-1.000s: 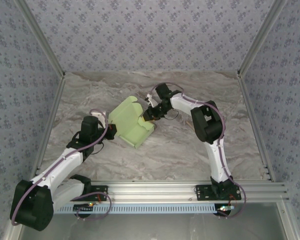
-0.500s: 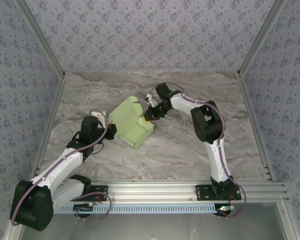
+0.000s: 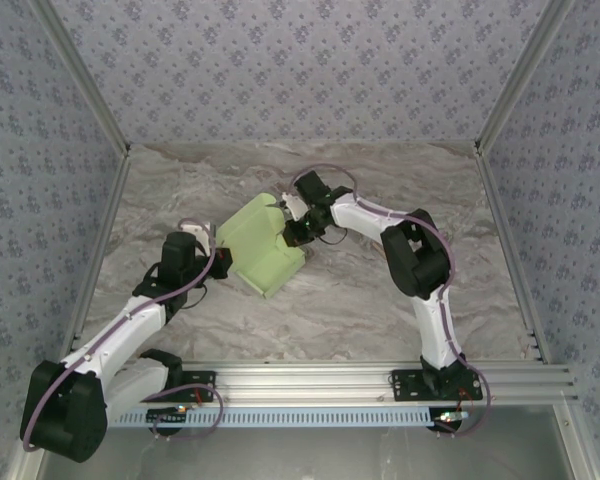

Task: Fold the paper box

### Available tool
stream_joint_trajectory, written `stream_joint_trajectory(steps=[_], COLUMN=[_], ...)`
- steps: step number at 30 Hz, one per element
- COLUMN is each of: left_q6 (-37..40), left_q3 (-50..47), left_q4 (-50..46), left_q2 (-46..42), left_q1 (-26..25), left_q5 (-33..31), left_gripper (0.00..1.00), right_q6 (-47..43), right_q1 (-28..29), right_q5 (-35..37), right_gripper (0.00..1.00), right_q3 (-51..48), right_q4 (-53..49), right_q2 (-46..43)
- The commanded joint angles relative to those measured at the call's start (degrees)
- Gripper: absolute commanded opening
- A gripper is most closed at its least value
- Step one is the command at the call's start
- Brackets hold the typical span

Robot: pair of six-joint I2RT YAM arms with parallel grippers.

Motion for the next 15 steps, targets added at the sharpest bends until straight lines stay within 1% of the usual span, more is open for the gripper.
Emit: stream_joint_trajectory(steps=[1, 6, 10, 15], left_q6=[0.19, 0.27, 0.25, 0.33], left_q3=[-0.05, 0.03, 0.15, 0.31], left_q4=[1.65, 1.37, 1.29, 1.11], left_q2=[-1.01, -1.28, -1.34, -1.47], left_q1=[-0.22, -0.22, -0.22, -0.22], left_q5=[1.71, 1.47, 1.53, 1.46], left_gripper=[0.04, 0.04, 0.04, 0.04], right_q6=[-1.79, -6.17, -9.79, -11.83], right_q1=[2.15, 3.43, 5.72, 7.85], right_q5=[6.47, 11.8, 18.8, 26.5], right_gripper=[0.0, 0.01, 0.03, 0.05], right_q3=[-1.39, -0.49, 0.06, -0.69], right_q4=[-0.08, -2.32, -3.96, -3.72], right_q2=[-2.32, -2.88, -3.04, -3.82])
